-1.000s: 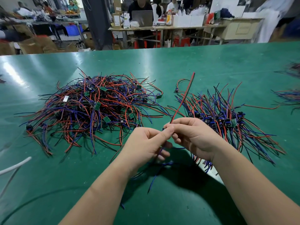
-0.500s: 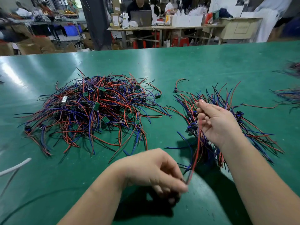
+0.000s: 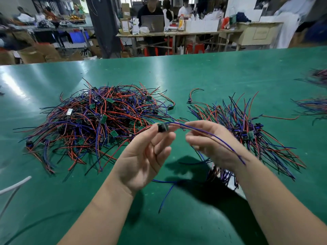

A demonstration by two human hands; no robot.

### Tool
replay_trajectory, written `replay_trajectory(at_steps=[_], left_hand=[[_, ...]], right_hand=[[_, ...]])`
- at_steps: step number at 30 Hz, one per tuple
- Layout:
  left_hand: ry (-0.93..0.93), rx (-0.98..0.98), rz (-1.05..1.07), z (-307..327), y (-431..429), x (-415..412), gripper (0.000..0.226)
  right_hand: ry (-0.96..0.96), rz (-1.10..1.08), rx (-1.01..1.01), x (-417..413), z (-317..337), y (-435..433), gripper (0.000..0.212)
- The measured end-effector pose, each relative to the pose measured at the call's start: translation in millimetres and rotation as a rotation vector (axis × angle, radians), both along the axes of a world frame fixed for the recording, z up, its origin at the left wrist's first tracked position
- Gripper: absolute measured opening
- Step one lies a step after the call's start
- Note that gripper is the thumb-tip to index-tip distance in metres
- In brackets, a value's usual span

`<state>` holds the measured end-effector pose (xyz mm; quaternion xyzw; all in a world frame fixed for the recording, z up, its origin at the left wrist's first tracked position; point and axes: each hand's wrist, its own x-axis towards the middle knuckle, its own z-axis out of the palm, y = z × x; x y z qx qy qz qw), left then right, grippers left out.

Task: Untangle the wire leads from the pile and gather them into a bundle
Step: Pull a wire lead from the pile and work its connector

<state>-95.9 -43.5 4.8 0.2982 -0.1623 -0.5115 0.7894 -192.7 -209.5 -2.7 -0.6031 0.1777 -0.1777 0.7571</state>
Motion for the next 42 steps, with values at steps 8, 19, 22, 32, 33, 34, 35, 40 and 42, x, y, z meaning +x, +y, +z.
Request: replay_trajectory(at_steps=[8,19,22,32,33,34,35,40,42], left_hand=[[-0.303,0.204,0.313,-12.2,-20.1,-22.2,0.026],[-0.843,0.242,0.328,-12.9,-17.1,-22.5,0.018],[-0.458,0.32,0.138,-6.1,-16.4,-14.5,0.029],[-0.602,0.566,-0.026,-16.3,-14.5,-12.2,0.016],[-0.623,0.57,-0.063,-16.0,-13.7,-12.2,0.015],[-0.647,0.57,-0.1,-16.0,-13.2,-13.0,0.013],[-0.674,0.57,-0.135,-15.9,-12.7,-14.2,0.013],[-0.813,0.619,-0.257,-9.5,-3.1,-5.7,0.015],[-0.773,0.635,-0.138,-4.6,2.8,8.1,0.014]], right_hand=[[-0.179,-0.021,0.267,11.4,-0.1,31.7,0.008],[-0.187,0.108,0.289,-2.4,8.1,5.0,0.035],[-0.091,0.165,0.071,-6.1,4.7,0.7,0.041],[0.083,0.022,-0.363,5.2,-7.1,6.9,0.022],[0.093,-0.012,-0.332,4.5,-5.2,3.2,0.027],[0.097,-0.064,-0.283,3.1,-3.1,-1.8,0.03],[0.097,-0.127,-0.23,1.5,-1.2,-8.1,0.032],[-0.02,-0.451,0.085,-1.0,-0.6,-27.1,0.037],[-0.11,-0.589,0.252,1.1,2.5,-31.0,0.039]])
